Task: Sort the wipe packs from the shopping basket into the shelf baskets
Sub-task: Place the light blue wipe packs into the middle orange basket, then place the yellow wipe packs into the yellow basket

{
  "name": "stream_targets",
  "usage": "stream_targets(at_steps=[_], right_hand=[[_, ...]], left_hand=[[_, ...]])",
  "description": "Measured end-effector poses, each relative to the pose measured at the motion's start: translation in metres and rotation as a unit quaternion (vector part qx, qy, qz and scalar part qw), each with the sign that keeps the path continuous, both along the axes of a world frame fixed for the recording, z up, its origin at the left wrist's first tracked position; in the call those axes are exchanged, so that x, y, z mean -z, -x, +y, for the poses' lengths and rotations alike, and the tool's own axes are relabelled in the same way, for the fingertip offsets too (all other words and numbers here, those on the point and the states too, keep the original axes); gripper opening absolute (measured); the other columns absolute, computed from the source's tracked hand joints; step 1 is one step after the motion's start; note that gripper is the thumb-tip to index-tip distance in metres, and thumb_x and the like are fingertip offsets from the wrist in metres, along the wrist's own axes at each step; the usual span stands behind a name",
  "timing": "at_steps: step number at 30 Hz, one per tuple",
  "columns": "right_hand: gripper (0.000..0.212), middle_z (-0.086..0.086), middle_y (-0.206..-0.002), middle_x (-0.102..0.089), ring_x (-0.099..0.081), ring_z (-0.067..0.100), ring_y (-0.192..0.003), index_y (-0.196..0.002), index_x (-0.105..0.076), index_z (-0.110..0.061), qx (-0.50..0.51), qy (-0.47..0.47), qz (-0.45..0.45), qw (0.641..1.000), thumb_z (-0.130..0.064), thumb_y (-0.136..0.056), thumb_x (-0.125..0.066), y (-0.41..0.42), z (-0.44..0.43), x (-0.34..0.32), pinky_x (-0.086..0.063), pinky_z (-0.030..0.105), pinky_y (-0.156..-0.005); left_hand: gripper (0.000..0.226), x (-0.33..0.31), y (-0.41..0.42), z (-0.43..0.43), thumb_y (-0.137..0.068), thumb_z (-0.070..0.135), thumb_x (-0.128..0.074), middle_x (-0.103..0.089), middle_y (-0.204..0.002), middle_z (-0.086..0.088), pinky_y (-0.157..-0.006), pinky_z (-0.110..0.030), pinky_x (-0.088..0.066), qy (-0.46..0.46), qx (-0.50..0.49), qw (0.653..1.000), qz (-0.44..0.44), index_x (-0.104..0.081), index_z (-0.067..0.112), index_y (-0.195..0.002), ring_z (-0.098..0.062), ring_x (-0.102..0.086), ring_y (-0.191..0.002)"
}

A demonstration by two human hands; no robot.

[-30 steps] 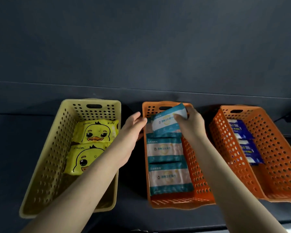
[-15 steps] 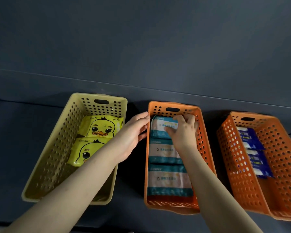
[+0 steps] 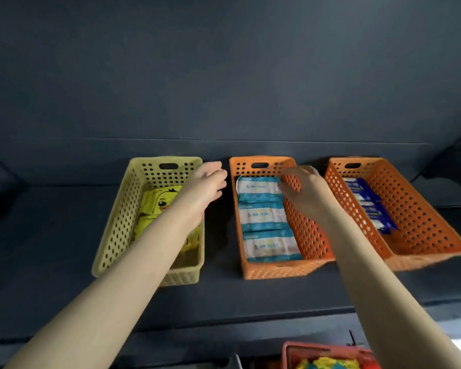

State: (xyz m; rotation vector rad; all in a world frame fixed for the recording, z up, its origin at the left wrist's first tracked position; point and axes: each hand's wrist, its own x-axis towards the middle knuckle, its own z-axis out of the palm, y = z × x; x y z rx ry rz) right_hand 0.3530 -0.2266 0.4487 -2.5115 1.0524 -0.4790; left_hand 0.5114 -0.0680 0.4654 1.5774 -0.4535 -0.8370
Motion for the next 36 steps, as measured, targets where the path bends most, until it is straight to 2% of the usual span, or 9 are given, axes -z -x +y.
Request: stream_targets(at_steps=[5,8,11,16,20,23,30,34,36], right_hand=[[0.041,0.013,-0.126,-0.061,-0.055,0.031,-0.115,-0.129,-0.057,-0.008,0.081,0.075,-0.07,0.991,-0.02,-0.09,-0.063,0.079,0.086,-0.01,-0.037,0.028,-0.091],[0.042,0.014,-0.123,-0.063,-0.057,0.034,-0.111,-0.13,-0.055,-0.007,0.14,0.061,-0.088,0.984,-0.015,-0.09,-0.062,0.127,0.15,0.008,-0.043,0.035,-0.087],[0.039,0.015,-0.123,-0.062,-0.058,0.035,-0.108,-0.128,-0.057,-0.006,0.184,0.025,-0.06,0.981,-0.014,-0.09,-0.061,0.17,0.206,0.034,-0.044,0.037,-0.088],[0.036,0.015,-0.122,-0.063,-0.06,0.032,-0.108,-0.128,-0.059,-0.01,0.267,-0.078,-0.003,0.961,-0.02,-0.093,-0.059,0.249,0.29,0.086,-0.045,0.035,-0.088],[0.035,0.015,-0.123,-0.064,-0.059,0.032,-0.112,-0.126,-0.06,-0.008,0.32,-0.16,0.043,0.933,-0.018,-0.092,-0.058,0.302,0.328,0.133,-0.046,0.036,-0.09],[0.034,0.013,-0.12,-0.067,-0.062,0.032,-0.108,-0.122,-0.063,-0.01,0.353,-0.219,0.051,0.908,-0.018,-0.089,-0.062,0.342,0.342,0.168,-0.049,0.037,-0.089],[0.033,0.016,-0.122,-0.064,-0.061,0.033,-0.11,-0.125,-0.06,-0.006,0.386,-0.341,0.062,0.855,-0.016,-0.094,-0.057,0.434,0.308,0.237,-0.045,0.034,-0.089],[0.029,0.02,-0.118,-0.066,-0.061,0.036,-0.108,-0.12,-0.062,-0.001,0.39,-0.364,0.072,0.843,-0.011,-0.093,-0.056,0.474,0.255,0.285,-0.044,0.034,-0.086],[0.03,0.017,-0.118,-0.067,-0.061,0.035,-0.107,-0.12,-0.062,-0.002,0.376,-0.369,0.082,0.846,-0.012,-0.093,-0.055,0.481,0.23,0.31,-0.045,0.033,-0.085]], left_hand=[[0.025,-0.007,0.041,0.083,-0.098,0.021,-0.049,-0.064,-0.121,0.007,-0.098,-0.03,-0.047,0.004,0.081,0.973,-0.214,-0.059,0.023,-0.121,-0.009,-0.06,-0.11],[0.02,0.007,0.077,0.139,-0.098,0.024,-0.049,-0.066,-0.115,0.012,-0.083,-0.016,-0.046,0.008,0.16,0.954,-0.252,-0.061,0.028,-0.114,-0.004,-0.062,-0.103],[0.02,0.031,0.108,0.179,-0.098,0.025,-0.049,-0.066,-0.114,0.016,-0.084,-0.016,-0.045,-0.01,0.225,0.937,-0.268,-0.063,0.031,-0.112,-0.001,-0.061,-0.102],[0.019,0.088,0.171,0.228,-0.098,0.021,-0.049,-0.067,-0.11,0.01,-0.09,-0.026,-0.049,-0.068,0.285,0.933,-0.207,-0.065,0.026,-0.107,-0.005,-0.062,-0.103],[0.019,0.139,0.216,0.237,-0.097,0.019,-0.049,-0.067,-0.104,0.008,-0.083,-0.025,-0.048,-0.12,0.337,0.914,-0.189,-0.065,0.024,-0.105,-0.01,-0.063,-0.1],[0.02,0.174,0.251,0.233,-0.096,0.011,-0.049,-0.07,-0.105,-0.001,-0.09,-0.027,-0.047,-0.153,0.36,0.906,-0.16,-0.066,0.015,-0.105,-0.015,-0.063,-0.101],[0.018,0.262,0.328,0.197,-0.095,0.011,-0.05,-0.068,-0.103,-0.003,-0.092,-0.032,-0.047,-0.27,0.368,0.887,-0.075,-0.062,0.024,-0.094,-0.023,-0.063,-0.105],[0.018,0.317,0.373,0.168,-0.097,0.014,-0.05,-0.067,-0.116,-0.007,-0.085,-0.03,-0.044,-0.33,0.331,0.883,-0.032,-0.064,0.018,-0.108,-0.024,-0.062,-0.111],[0.024,0.347,0.392,0.151,-0.098,0.015,-0.049,-0.064,-0.123,-0.008,-0.097,-0.033,-0.046,-0.35,0.324,0.879,-0.015,-0.062,0.012,-0.118,-0.024,-0.059,-0.116]])
